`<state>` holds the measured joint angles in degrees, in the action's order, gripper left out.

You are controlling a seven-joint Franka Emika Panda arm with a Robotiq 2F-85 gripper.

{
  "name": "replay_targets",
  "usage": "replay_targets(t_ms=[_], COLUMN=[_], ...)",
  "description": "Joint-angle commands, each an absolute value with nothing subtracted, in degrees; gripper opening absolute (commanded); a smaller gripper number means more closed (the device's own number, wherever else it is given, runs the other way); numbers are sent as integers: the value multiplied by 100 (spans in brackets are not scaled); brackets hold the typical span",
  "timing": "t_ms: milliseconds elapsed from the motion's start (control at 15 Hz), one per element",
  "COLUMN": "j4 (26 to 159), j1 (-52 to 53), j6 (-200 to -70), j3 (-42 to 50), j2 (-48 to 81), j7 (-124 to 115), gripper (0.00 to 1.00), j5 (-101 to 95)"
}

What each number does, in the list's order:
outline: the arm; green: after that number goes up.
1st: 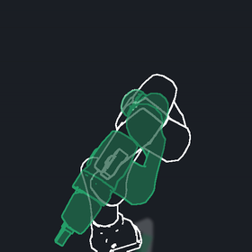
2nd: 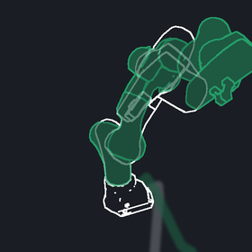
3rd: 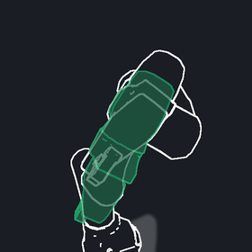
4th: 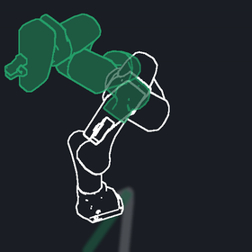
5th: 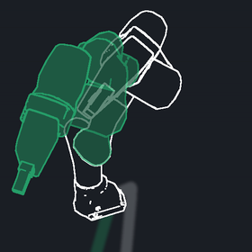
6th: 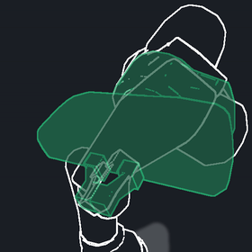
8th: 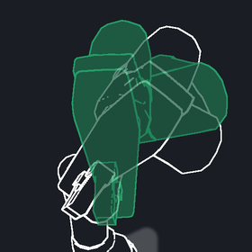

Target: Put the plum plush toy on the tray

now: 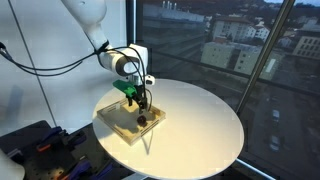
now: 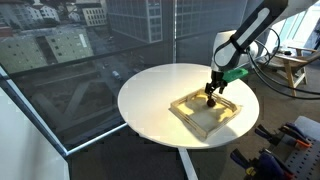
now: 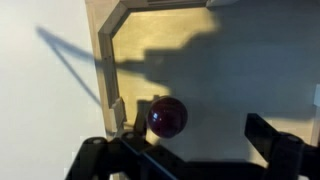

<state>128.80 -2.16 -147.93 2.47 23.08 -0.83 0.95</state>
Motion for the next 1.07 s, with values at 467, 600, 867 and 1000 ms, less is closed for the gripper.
replay_targets(t_ms=[467,600,867,1000], j4=[13136,13234,13490,13615], j1=[-390,-403,-404,-396], j6=[-14302,-14226,-14184,-14177], j3=[234,228,223,230], j2=[1532,1358,952,754], j7=[2,48,169,235], gripper=[100,100,100,100], j5=[228,245,263,255])
